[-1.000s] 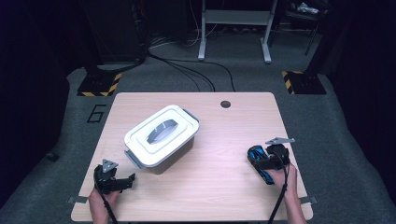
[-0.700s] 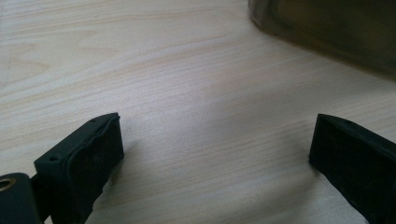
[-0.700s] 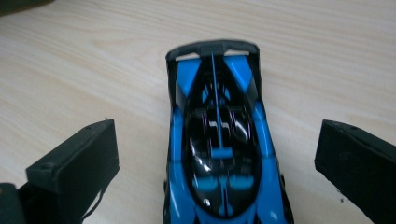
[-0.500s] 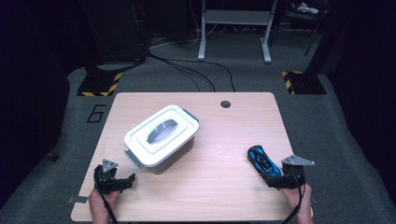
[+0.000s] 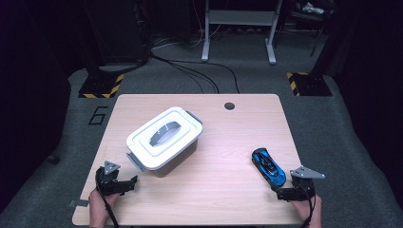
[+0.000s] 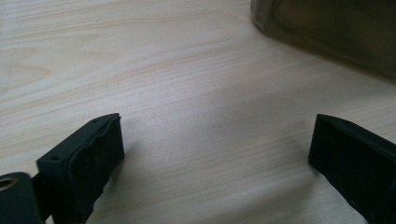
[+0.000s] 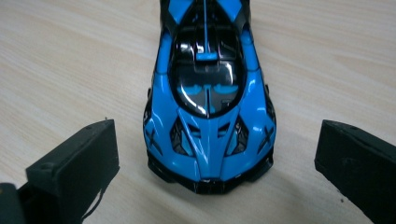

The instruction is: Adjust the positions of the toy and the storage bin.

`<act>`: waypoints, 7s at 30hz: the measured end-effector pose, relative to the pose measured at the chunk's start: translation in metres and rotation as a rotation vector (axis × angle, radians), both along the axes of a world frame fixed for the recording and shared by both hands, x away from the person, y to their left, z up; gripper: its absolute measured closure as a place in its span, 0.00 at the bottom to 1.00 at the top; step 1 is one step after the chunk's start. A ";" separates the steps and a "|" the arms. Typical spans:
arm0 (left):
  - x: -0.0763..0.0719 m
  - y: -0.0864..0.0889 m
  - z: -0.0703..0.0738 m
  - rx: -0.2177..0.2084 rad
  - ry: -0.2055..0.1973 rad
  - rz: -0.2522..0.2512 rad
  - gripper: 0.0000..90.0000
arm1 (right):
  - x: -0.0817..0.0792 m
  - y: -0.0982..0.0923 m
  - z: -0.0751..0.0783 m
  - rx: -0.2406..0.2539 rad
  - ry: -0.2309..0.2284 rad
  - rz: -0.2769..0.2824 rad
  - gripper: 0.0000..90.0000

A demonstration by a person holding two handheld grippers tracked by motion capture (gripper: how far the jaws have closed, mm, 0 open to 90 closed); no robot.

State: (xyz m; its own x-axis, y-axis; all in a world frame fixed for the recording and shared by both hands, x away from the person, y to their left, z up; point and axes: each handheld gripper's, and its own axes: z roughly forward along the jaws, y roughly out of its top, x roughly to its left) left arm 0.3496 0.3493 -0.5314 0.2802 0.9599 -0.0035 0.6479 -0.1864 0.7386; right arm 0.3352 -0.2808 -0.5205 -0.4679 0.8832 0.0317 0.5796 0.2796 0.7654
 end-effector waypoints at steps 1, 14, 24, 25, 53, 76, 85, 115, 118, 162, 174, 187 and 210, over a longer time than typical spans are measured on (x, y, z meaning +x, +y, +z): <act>-0.001 0.000 0.001 0.001 0.007 -0.010 0.06 | 0.000 0.000 -0.002 -0.004 0.002 0.003 0.00; -0.011 0.008 0.051 -0.061 0.007 -0.098 0.06 | 0.004 0.005 -0.009 -0.070 0.054 -0.012 0.00; -0.023 0.008 0.110 -0.052 -0.076 -0.135 0.05 | 0.004 0.005 -0.009 -0.071 0.048 -0.018 0.00; -0.023 0.006 0.115 -0.055 -0.089 -0.141 0.05 | 0.004 0.005 -0.009 -0.072 0.050 -0.019 0.00; 0.057 -0.079 0.141 0.054 -0.053 -0.379 0.55 | 0.004 0.005 -0.009 -0.065 0.049 -0.027 0.00; 0.061 -0.111 0.138 -0.013 -0.050 -0.324 0.72 | 0.004 0.004 -0.009 -0.062 0.053 -0.035 0.01; 0.064 -0.140 0.135 -0.060 -0.053 -0.299 0.72 | 0.004 0.004 -0.009 -0.065 0.050 -0.033 0.01; 0.058 -0.066 0.141 -0.037 -0.024 -0.233 0.16 | 0.004 0.004 -0.009 -0.061 0.051 -0.033 0.02; 0.060 -0.064 0.133 -0.041 0.002 -0.244 0.17 | 0.004 0.004 -0.009 -0.061 0.050 -0.034 0.02; 0.025 -0.107 0.122 -0.137 0.006 -0.305 0.22 | 0.004 0.004 -0.009 -0.063 0.048 -0.036 0.02; 0.024 -0.131 0.118 -0.125 0.013 -0.372 0.23 | 0.004 0.004 -0.009 -0.055 0.045 -0.041 0.02; 0.024 -0.154 0.120 -0.122 -0.001 -0.425 0.24 | 0.003 0.004 -0.009 -0.050 0.050 -0.044 0.02; 0.029 -0.195 0.118 -0.143 0.018 -0.496 0.25 | 0.003 0.004 -0.009 -0.054 0.048 -0.042 0.03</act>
